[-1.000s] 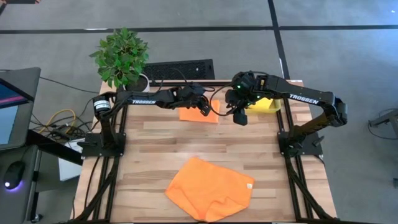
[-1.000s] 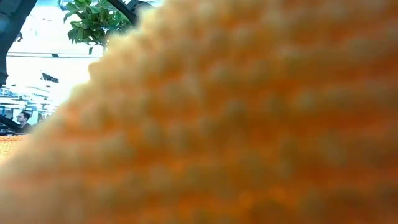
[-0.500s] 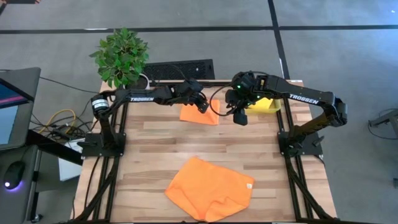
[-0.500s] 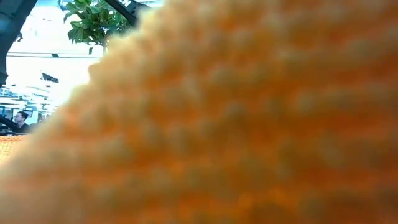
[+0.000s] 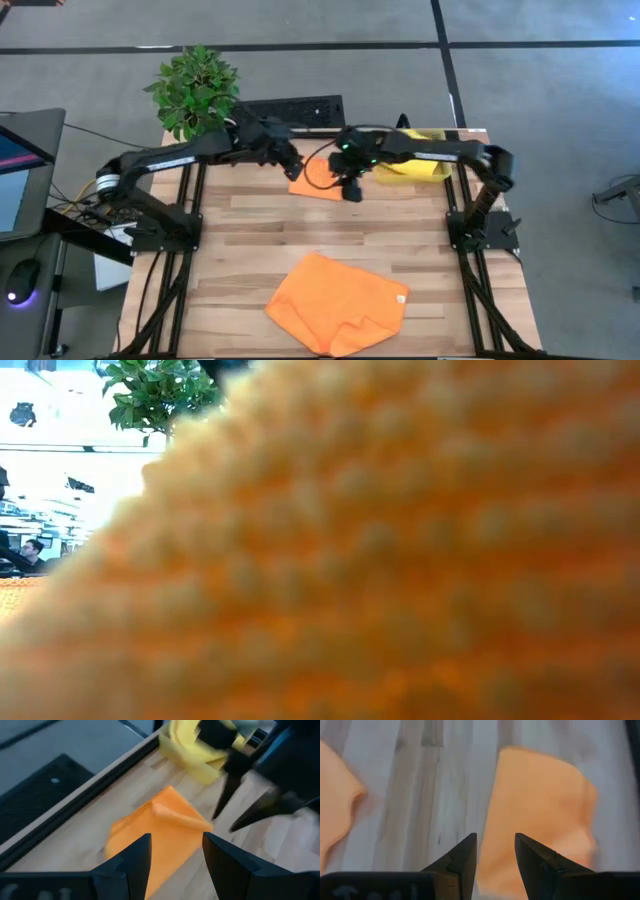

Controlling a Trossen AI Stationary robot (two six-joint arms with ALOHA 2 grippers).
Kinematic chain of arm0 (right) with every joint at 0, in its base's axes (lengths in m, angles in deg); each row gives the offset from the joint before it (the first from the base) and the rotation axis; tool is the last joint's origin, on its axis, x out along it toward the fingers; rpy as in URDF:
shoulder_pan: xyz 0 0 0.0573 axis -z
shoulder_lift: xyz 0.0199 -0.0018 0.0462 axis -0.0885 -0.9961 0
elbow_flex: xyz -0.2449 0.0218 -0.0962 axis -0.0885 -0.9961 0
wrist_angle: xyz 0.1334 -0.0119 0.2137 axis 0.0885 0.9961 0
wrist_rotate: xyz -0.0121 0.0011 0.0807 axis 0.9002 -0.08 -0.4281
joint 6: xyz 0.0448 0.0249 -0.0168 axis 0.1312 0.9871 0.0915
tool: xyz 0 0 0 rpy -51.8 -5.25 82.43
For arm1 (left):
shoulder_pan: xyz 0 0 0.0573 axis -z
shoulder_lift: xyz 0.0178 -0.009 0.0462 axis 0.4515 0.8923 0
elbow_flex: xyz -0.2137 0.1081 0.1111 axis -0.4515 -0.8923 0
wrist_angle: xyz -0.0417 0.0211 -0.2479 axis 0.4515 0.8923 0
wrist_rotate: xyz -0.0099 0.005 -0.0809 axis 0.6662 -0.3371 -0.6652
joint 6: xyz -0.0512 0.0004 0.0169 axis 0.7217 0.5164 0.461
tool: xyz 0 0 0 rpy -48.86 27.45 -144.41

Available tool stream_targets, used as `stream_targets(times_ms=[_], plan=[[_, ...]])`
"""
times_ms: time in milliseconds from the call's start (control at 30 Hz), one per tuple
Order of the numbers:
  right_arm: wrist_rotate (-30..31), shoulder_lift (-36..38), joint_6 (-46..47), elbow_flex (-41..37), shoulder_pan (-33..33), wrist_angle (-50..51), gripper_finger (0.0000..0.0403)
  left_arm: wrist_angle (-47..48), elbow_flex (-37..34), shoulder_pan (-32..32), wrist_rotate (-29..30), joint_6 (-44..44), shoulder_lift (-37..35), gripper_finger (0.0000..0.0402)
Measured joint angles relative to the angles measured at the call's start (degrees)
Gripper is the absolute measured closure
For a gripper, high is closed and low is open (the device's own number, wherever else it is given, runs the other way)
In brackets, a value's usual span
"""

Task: Fold microfiber towels
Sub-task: Fold the top orange microfiber towel

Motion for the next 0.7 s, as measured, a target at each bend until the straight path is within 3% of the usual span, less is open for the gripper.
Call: stream_targets(times_ms=[300,500,700], plan=[[0.33,-9.6,-0.93,0.02,1.76,-4.55,0.0248,7.32,0.0,4.25,12.61,5.2,-7.0,0.0232],[3.32,-13.17,1.15,0.03,2.7,-5.34,0.0248,8.52,-0.02,4.61,13.89,6.22,-6.49,0.0232],[8.77,-10.61,4.19,0.04,4.43,-2.03,0.0248,9.17,-1.22,4.6,13.99,8.2,-6.41,0.0232]])
